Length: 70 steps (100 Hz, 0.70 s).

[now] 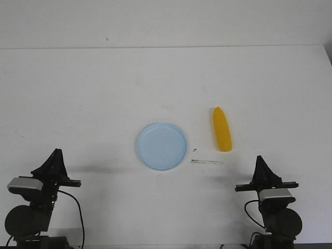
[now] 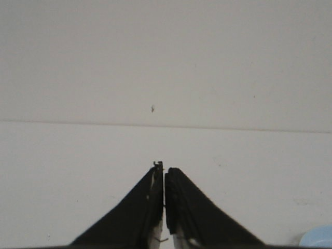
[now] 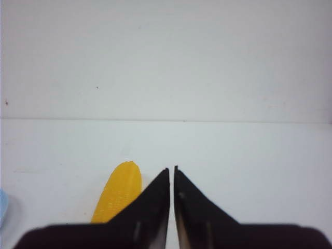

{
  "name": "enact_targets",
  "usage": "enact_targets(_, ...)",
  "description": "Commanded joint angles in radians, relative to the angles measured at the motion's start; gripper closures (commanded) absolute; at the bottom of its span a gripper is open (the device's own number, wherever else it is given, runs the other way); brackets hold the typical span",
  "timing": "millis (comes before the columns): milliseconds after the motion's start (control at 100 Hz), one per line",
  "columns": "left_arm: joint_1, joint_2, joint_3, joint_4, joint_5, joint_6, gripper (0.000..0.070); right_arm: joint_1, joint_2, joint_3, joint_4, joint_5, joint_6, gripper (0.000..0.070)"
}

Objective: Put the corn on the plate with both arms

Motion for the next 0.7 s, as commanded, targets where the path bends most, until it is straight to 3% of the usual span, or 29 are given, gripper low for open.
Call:
enact_targets(0,0.001,-0.032,-0.014,0.006,-0.002,-0.006,0.0699,0.000,0.002,-0.001,0.010,0.000,0.009,0.0684)
enact_targets(690,0.001,-0.074,-0.016,-0.027,-0.002,-0.005,0.0699,0.000,0.002,-0.001,0.010,0.000,0.009,0.0685)
